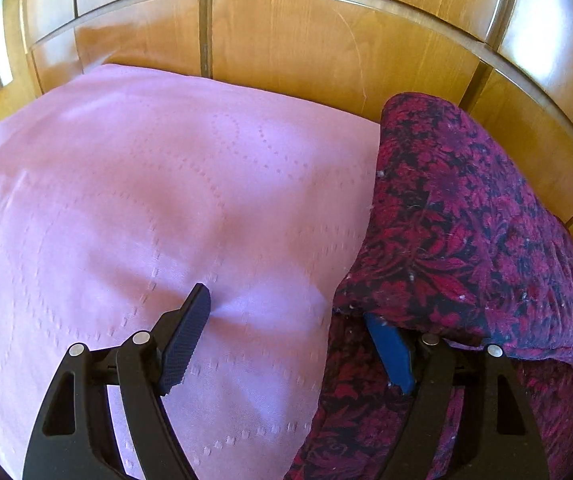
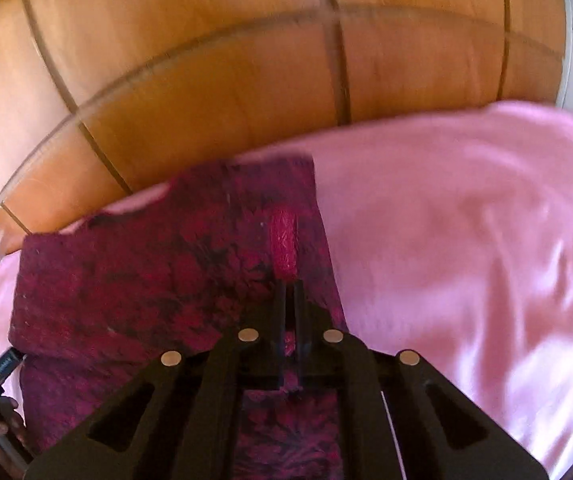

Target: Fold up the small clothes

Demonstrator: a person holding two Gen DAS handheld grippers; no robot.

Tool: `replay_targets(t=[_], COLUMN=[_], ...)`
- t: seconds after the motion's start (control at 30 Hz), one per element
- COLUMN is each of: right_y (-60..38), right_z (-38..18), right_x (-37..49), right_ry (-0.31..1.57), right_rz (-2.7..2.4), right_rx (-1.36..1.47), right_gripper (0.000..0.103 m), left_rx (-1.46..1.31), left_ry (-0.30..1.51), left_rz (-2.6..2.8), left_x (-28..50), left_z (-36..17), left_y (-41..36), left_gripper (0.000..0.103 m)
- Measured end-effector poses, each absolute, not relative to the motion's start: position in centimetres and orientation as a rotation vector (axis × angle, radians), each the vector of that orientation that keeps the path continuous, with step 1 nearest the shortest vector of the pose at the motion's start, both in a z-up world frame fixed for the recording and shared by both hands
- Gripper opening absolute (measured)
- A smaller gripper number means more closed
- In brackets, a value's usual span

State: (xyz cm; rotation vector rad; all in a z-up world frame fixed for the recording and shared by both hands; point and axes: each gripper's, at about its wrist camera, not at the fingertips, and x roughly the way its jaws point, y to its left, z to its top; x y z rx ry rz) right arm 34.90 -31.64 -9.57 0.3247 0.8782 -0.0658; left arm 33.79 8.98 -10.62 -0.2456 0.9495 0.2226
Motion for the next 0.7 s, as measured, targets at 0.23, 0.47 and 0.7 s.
replay_targets(t=[0.23, 0.47, 0.7], right_y=[-32.9, -34.3, -33.3], right_z=[-9.4, -8.2, -7.7], right_x=[34.2, 32.9, 34.6], right_ry=[0.864, 0.807, 0.816], right_rz=[-0.031, 0.056, 0.073], right_rx=[0.369, 0.482, 0.454], right_gripper=[0.003, 0.033, 0.048], left_rx=[-0.386, -0.626, -0.780], left_ry=[0.897, 0.869, 0.965], left_rz=[0.043, -0.103, -0.194], left_x=[31.0, 34.1, 41.3], left_z=[-8.1, -6.6, -9.3], left_y=[11.5, 16.3, 16.6], left_gripper=[0.075, 0.075, 0.075])
